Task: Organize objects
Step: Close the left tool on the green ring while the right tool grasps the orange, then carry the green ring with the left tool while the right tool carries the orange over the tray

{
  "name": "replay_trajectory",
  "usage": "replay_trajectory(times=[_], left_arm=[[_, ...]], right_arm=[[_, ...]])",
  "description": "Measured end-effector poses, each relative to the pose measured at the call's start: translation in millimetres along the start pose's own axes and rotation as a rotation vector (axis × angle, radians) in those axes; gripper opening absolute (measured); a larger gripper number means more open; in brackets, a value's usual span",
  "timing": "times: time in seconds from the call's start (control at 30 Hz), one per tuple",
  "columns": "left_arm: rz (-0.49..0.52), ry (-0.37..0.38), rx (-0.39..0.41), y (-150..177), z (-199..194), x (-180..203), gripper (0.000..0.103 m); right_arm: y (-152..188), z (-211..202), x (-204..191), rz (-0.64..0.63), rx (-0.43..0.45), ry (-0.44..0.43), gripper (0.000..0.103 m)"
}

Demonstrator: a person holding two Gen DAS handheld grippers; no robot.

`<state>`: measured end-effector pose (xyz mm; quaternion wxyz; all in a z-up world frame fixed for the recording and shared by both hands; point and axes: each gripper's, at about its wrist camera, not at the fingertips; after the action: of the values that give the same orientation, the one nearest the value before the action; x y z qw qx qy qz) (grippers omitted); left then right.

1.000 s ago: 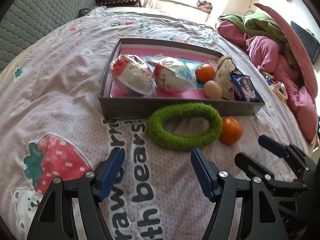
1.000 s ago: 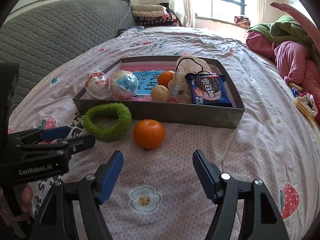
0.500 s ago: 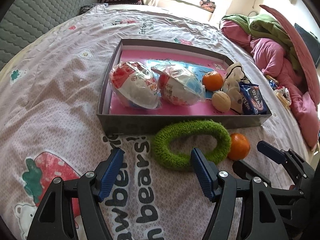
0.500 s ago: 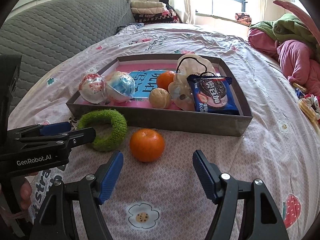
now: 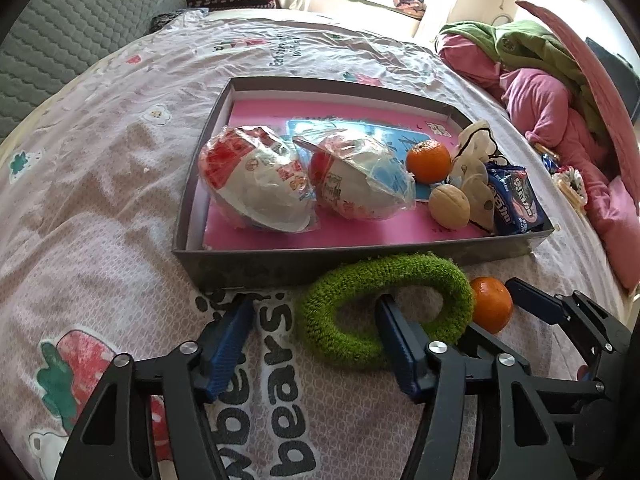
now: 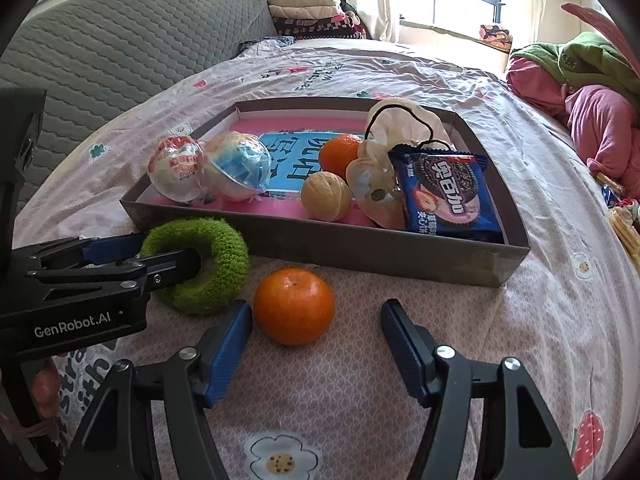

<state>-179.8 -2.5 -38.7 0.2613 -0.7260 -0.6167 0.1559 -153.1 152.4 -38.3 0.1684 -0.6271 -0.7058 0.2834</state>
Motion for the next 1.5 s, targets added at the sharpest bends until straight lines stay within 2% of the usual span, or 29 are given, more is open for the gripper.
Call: replay_trajectory(times=[0.2, 0.5, 0.67, 0.73, 1.0, 1.27, 1.5], left_arm=[[0.022, 0.003, -0.002, -2.7, 3.8, 3.5, 0.056], [0.046, -0.007, -0.003, -3.9, 5.7, 7.2, 0.052], [0.052, -0.008, -0.002, -4.0, 4.5, 8.7, 0.040], [0.055, -0.001, -0.003, -4.4, 4.1, 9.6, 0.033], [0.054, 0.008, -0.003, -3.8, 0.9, 10.6, 0.022], [0.055, 0.019, -0.003, -1.4, -1.0, 11.7, 0.019], [0.044, 0.062, -0.011, 1.0, -2.2, 12.7, 0.015]], right_arm=[[-3.0, 6.4, -0.6, -0.009, -0.002, 0.010, 0.063], [-5.8, 10.4, -2.0, -0.011, 0.001, 0.017, 0.059], [-6.6, 9.6, -3.4, -0.018, 0.006, 0.011, 0.047], [-6.7, 9.4, -4.4, -0.021, 0.005, 0.010, 0.046], [-6.2, 9.2, -6.7, -0.031, 0.002, 0.011, 0.042], [-5.5, 9.7, -7.4, -0.026, -0.003, 0.010, 0.041], [-4.3, 7.3, -5.0, -0.010, -0.001, 0.000, 0.039]])
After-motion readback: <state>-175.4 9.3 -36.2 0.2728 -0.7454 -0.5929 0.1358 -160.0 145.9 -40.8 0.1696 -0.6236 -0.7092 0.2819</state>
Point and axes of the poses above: each gripper's, at about its wrist camera, not at the fingertips, and z roughly the way its jaws point, x to its right, y to its underside, and after that the axes turned 7 degrees about z, right-handed
